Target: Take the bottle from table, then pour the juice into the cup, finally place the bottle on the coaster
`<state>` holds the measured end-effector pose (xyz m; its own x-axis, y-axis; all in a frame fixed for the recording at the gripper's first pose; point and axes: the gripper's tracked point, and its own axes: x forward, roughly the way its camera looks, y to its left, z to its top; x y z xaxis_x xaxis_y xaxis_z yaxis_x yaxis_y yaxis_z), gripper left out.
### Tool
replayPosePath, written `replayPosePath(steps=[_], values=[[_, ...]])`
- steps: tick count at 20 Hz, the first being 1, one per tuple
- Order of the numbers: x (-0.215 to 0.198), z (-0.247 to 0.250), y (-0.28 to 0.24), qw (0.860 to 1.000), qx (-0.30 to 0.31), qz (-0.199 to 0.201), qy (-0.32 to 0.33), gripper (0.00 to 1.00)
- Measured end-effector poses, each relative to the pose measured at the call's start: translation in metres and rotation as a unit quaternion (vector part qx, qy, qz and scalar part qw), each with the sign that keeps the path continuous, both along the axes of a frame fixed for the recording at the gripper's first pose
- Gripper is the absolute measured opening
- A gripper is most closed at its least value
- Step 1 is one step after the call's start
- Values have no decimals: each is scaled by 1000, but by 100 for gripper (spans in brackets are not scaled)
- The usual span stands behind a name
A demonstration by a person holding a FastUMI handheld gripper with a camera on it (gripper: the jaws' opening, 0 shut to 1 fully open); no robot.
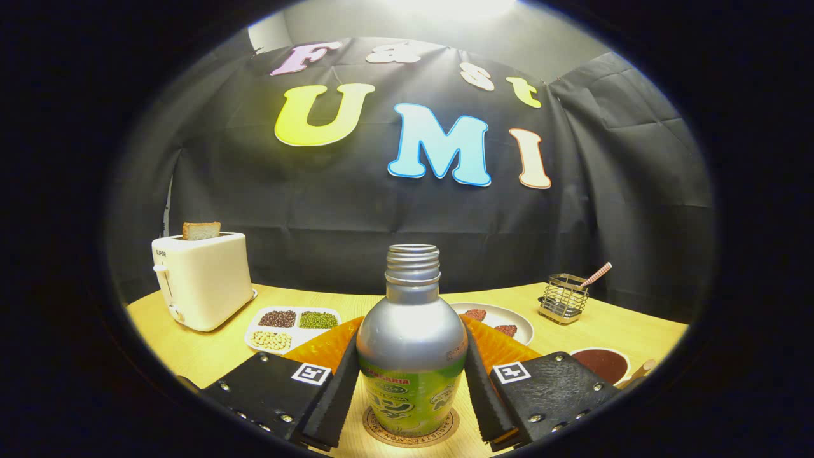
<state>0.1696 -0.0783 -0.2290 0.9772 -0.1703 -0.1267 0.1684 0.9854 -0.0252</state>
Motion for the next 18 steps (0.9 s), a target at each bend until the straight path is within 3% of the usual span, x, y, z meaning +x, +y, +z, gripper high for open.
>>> replayPosePath(steps=[2, 5, 10, 18], values=[[1, 6, 5, 1000, -9, 18, -5, 81], [-8, 21, -1, 1000, -26, 10, -12, 99], [-29, 94, -3, 997, -19, 24, -70, 99], [-73, 220, -10, 994, -26, 60, -89, 99]])
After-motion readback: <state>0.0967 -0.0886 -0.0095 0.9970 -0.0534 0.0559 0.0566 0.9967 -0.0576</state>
